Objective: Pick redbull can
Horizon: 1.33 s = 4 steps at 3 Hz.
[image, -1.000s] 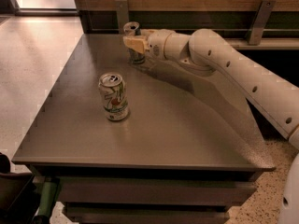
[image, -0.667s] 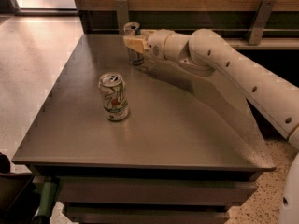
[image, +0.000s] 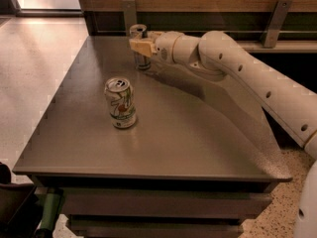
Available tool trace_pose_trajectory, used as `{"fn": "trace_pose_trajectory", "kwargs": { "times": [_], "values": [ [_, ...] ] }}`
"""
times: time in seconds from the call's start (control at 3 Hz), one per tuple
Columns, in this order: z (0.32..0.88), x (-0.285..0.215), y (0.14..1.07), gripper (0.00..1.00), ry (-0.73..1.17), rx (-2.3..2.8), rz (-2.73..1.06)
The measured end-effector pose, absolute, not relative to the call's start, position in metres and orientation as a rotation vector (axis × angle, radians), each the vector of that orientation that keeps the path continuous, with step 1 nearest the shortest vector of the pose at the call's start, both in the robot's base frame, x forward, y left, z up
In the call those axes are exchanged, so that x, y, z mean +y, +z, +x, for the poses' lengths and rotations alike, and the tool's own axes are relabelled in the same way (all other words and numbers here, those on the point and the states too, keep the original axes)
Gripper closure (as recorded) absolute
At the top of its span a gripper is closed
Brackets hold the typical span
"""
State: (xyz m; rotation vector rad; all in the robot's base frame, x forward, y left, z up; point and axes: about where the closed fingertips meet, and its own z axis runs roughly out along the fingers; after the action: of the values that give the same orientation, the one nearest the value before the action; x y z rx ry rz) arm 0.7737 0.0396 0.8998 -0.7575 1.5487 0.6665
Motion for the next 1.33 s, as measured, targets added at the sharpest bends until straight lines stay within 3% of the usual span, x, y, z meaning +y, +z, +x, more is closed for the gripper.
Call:
{"fn": "trace_pose_trajectory", "kwargs": {
  "times": [1.33],
  "values": [
    [0.761,0.01,0.975,1.0,0.592,1.446,-0.739]
  ]
}}
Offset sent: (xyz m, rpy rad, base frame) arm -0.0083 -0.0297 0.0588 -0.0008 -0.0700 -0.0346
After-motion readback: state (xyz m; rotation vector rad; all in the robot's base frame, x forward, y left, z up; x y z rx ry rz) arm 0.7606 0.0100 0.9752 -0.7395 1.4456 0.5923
